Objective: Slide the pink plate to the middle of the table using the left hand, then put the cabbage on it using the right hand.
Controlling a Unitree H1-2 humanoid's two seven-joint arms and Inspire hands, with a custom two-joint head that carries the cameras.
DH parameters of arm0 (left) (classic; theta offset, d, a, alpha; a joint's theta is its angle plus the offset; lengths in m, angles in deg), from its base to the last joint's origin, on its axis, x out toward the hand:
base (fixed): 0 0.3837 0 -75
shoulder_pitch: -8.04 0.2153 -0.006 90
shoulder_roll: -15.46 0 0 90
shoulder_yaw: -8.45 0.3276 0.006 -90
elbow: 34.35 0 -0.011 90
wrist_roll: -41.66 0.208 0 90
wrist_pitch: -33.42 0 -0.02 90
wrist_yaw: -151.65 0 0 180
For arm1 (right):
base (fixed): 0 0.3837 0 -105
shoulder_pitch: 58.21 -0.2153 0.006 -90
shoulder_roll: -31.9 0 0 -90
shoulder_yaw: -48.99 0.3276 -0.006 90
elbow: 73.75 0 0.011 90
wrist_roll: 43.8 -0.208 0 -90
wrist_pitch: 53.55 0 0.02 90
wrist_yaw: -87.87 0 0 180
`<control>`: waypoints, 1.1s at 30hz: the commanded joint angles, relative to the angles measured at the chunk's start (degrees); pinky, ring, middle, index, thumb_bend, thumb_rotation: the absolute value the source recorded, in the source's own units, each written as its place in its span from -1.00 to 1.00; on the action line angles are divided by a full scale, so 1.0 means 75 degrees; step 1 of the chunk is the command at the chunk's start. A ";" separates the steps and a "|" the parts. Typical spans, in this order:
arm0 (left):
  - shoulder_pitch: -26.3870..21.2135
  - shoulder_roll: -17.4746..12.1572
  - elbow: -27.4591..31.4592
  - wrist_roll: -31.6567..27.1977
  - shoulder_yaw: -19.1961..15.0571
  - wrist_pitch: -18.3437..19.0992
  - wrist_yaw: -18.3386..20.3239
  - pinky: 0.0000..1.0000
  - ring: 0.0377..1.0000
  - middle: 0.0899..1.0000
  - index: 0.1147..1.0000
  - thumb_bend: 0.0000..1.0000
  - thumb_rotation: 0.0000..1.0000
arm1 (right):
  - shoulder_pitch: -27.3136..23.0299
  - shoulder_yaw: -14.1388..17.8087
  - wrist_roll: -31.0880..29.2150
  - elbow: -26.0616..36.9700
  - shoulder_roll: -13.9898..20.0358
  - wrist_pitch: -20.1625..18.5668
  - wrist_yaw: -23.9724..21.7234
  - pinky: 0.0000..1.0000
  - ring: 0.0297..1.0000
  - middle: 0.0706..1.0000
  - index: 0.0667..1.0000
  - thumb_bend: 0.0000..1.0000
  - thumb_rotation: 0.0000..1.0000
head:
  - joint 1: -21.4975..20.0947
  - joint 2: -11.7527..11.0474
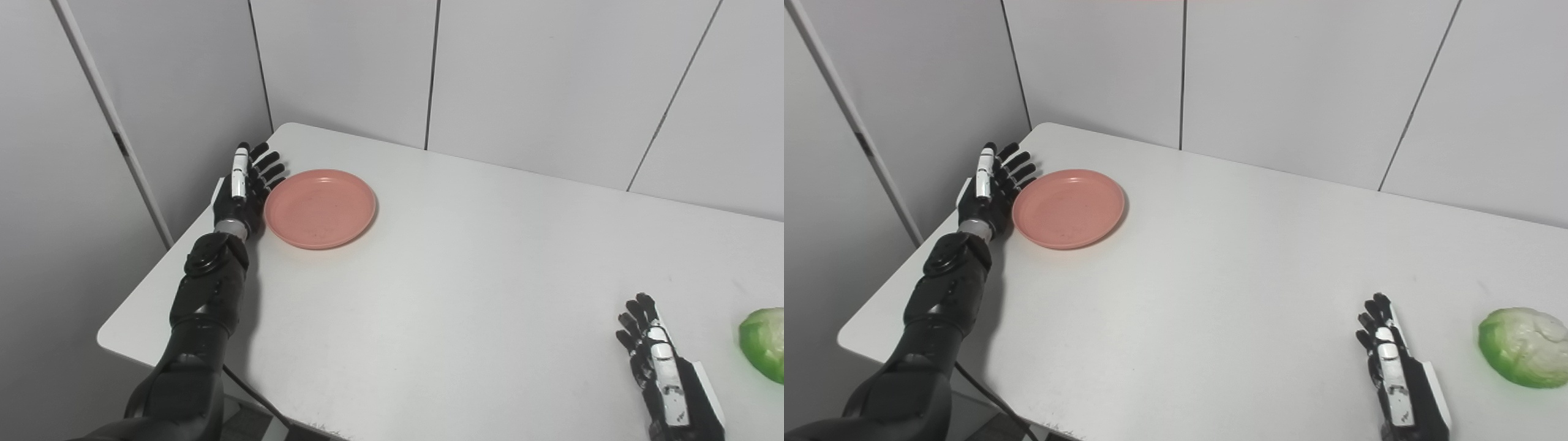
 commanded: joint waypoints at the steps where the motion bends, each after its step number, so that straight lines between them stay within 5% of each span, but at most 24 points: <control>1: -0.0145 0.0012 -0.0093 0.0016 0.0086 -0.0131 0.0107 0.60 0.64 0.64 0.59 -0.14 1.00 | -0.0054 0.0014 -0.0001 0.0185 0.0041 -0.0052 -0.0071 0.96 0.95 0.96 0.99 -0.46 1.00 | 0.0008 0.0012; 7: -0.0148 0.0169 -0.0318 0.0138 0.0273 -0.0255 0.0025 0.56 0.61 0.61 0.58 -0.14 1.00 | -0.0044 0.0020 0.0012 0.0213 0.0009 -0.0063 -0.0035 0.96 0.95 0.96 0.98 -0.48 1.00 | -0.0010 0.0042; 18: 0.0179 0.0764 0.0538 0.0152 0.0639 0.0041 0.0114 0.69 0.67 0.67 0.61 -0.18 1.00 | -0.0051 -0.0017 0.0052 0.0232 -0.0012 -0.0117 -0.0030 0.94 0.95 0.96 0.98 -0.48 1.00 | -0.0085 0.0114; 33: 0.0542 0.1252 0.1289 -0.0019 0.1017 0.0908 0.0414 0.63 0.64 0.65 0.62 -0.19 1.00 | -0.0027 -0.0076 0.0186 0.0471 -0.0124 -0.0379 0.0069 0.94 0.95 0.97 0.97 -0.50 1.00 | -0.0381 0.0293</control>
